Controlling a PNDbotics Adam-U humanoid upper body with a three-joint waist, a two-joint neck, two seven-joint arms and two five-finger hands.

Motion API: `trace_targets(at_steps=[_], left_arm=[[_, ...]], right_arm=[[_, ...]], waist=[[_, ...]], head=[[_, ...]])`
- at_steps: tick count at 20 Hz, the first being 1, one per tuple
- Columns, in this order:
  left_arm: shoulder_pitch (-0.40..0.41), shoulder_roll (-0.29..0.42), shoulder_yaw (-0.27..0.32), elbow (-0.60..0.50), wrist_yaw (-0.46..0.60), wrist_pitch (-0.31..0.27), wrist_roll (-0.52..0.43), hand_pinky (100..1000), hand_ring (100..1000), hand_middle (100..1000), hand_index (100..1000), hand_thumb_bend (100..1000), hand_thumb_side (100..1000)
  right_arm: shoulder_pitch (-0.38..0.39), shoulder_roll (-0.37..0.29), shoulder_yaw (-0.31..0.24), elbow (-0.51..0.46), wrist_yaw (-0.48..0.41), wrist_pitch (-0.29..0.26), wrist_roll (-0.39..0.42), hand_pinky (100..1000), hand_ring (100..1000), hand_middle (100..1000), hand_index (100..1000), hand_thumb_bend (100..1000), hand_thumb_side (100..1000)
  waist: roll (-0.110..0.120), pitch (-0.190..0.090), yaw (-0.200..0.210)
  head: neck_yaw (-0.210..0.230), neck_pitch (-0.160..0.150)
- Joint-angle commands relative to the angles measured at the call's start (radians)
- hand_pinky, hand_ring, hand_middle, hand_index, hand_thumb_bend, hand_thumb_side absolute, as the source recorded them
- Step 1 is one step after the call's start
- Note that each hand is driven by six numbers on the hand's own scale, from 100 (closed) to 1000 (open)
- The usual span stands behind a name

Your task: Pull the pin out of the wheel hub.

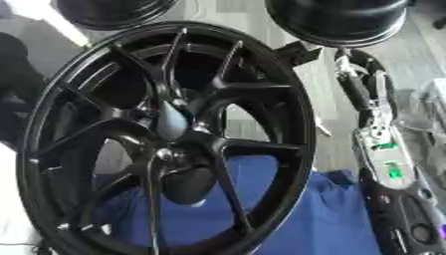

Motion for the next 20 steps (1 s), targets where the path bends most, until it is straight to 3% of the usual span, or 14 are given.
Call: trace_targets(at_steps=[1,5,9,11,12,13,14,17,20], left_arm=[[0.055,0.114,0.095,-0.036,0.009,0.042,0.001,688,477,344,373,414,100],[0.214,0.200,0.207,-0.017,0.003,0.102,0.051,684,475,345,377,384,100],[0.338,0.232,0.260,-0.003,0.018,0.134,0.101,697,497,373,406,343,100],[0.381,0.235,0.268,-0.002,0.037,0.144,0.104,739,562,461,487,334,100],[0.398,0.234,0.268,0.001,0.046,0.148,0.096,786,650,562,622,323,100],[0.411,0.233,0.270,0.003,0.056,0.150,0.087,809,702,615,690,341,130],[0.422,0.232,0.273,0.004,0.062,0.152,0.080,840,766,702,771,384,262],[0.446,0.226,0.283,0.006,0.067,0.155,0.085,870,828,781,848,487,506],[0.461,0.219,0.291,0.009,0.073,0.156,0.106,869,830,786,863,501,603]], right_arm=[[-0.008,-0.032,-0.012,-0.014,-0.005,-0.002,-0.008,799,720,778,828,239,560],[-0.010,-0.033,-0.021,-0.016,-0.006,-0.004,-0.016,799,720,779,828,236,560],[-0.012,-0.031,-0.032,-0.019,-0.011,-0.007,-0.026,799,720,780,828,234,560],[-0.014,-0.030,-0.035,-0.021,-0.013,-0.008,-0.029,799,720,780,828,232,560],[-0.014,-0.029,-0.035,-0.021,-0.015,-0.009,-0.030,799,720,780,828,231,560],[-0.015,-0.028,-0.036,-0.021,-0.016,-0.009,-0.031,798,720,780,828,230,561],[-0.015,-0.027,-0.035,-0.021,-0.016,-0.009,-0.030,798,720,780,829,229,561],[-0.017,-0.024,-0.034,-0.020,-0.017,-0.009,-0.029,798,719,780,828,226,564],[-0.018,-0.022,-0.034,-0.020,-0.018,-0.009,-0.029,798,719,780,828,223,565]], waist=[[0.001,-0.034,0.002],[-0.002,-0.030,0.006],[-0.010,-0.027,0.005],[-0.015,-0.027,0.003],[-0.017,-0.026,0.003],[-0.019,-0.026,0.002],[-0.021,-0.025,0.001],[-0.024,-0.024,-0.001],[-0.026,-0.023,-0.002]], head=[[-0.006,-0.001],[-0.011,-0.002],[-0.028,0.001],[-0.047,0.000],[-0.056,-0.001],[-0.062,-0.001],[-0.064,-0.003],[-0.064,-0.006],[-0.063,-0.004]])
